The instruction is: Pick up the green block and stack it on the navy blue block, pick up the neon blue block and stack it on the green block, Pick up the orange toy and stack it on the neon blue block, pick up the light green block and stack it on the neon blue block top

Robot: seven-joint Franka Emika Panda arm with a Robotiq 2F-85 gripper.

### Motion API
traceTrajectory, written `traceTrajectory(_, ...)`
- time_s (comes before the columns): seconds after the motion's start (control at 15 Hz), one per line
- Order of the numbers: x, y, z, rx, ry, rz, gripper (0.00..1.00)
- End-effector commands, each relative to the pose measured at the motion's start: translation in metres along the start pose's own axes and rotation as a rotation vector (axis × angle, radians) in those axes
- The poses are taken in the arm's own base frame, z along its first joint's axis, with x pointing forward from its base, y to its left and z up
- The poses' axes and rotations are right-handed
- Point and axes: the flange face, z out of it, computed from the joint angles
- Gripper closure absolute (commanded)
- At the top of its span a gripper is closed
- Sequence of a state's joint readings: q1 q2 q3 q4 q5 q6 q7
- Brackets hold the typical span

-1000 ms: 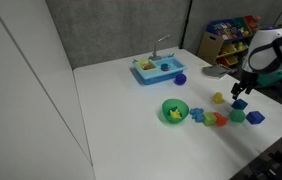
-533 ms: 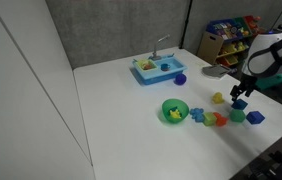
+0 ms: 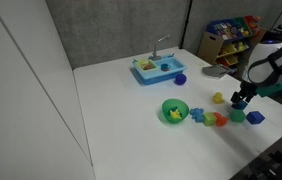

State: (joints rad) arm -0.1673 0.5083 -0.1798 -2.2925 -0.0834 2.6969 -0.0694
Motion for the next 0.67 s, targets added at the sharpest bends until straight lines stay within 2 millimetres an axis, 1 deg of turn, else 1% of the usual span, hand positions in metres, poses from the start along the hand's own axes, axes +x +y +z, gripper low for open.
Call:
traceTrajectory(0.0, -0.003, 0.003, 0.019, 0.003, 0.048, 0.028, 0.0)
traceTrajectory(0.33, -0.007, 0.008, 0.045, 0.008, 0.062, 0.065, 0.0)
traceTrajectory(0.6, -0.011, 0.015, 0.057, 0.014, 0.063, 0.078, 0.0)
